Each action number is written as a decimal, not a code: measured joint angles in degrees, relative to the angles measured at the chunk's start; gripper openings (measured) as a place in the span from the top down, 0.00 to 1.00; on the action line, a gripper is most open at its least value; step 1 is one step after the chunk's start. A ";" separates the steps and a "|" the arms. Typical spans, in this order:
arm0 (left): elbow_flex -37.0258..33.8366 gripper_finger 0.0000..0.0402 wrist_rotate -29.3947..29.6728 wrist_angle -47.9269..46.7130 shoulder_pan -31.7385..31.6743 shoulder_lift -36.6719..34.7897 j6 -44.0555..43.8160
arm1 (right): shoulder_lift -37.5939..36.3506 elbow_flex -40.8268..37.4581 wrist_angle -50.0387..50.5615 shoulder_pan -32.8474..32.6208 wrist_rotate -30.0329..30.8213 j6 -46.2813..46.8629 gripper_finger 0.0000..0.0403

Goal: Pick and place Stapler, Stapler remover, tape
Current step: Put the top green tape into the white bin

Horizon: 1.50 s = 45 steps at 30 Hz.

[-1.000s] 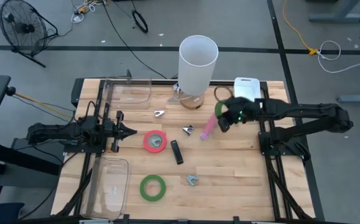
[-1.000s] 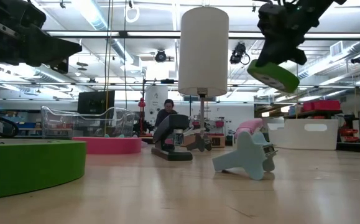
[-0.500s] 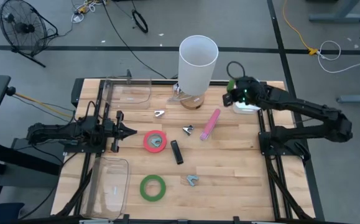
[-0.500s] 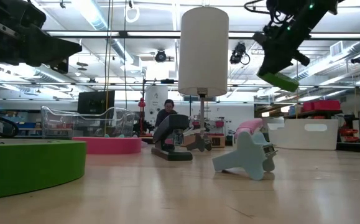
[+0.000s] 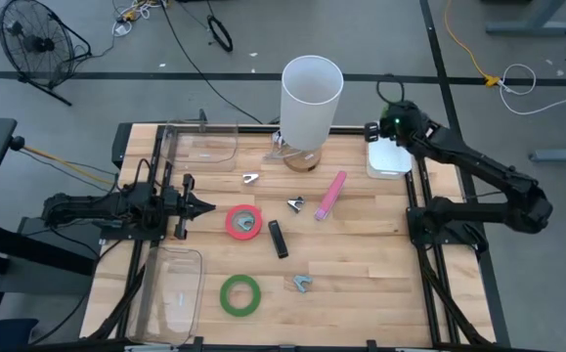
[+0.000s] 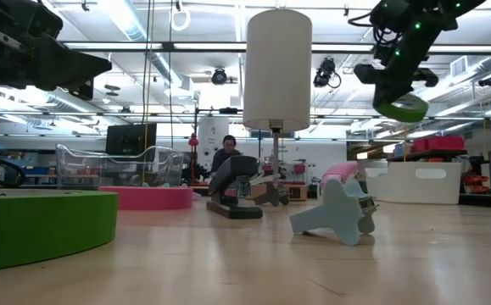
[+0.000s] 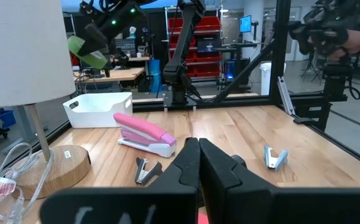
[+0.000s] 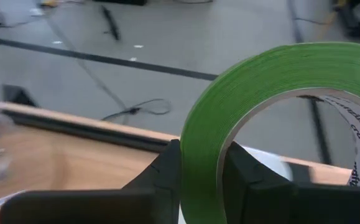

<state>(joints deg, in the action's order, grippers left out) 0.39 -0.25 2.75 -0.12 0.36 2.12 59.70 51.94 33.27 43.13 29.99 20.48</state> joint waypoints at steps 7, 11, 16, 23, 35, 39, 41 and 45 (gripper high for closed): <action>0.01 0.99 0.00 -0.01 -0.02 0.00 0.01 | 2.89 0.00 0.59 2.81 1.10 -0.69 0.84; 0.02 0.99 0.00 -0.01 -0.02 0.00 0.00 | 6.11 0.00 -0.74 3.32 1.44 -0.84 0.84; 0.01 0.99 0.00 0.00 -0.01 -0.01 0.00 | 10.86 0.00 -2.73 4.77 2.54 -0.44 0.84; 0.00 0.99 0.00 -0.01 -0.02 0.00 0.00 | 16.92 0.00 -6.20 6.74 1.34 0.03 0.84; 0.01 0.99 0.00 0.00 0.00 0.00 0.01 | 25.01 0.00 -9.38 7.48 -0.84 3.05 0.84; 0.00 0.99 0.00 0.01 0.00 0.00 0.00 | 26.69 0.01 -10.07 7.48 -1.81 3.05 0.84; 0.02 0.99 0.00 -0.01 -0.01 0.00 -0.01 | 27.19 0.00 -10.64 7.48 -2.16 3.05 0.84; 0.02 0.99 0.00 0.01 -0.01 0.00 0.00 | 27.32 0.02 -12.06 7.48 -2.23 3.03 0.83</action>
<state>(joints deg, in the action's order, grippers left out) 0.40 -0.25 2.76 -0.13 0.36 2.12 87.02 51.96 21.20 50.61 27.76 23.51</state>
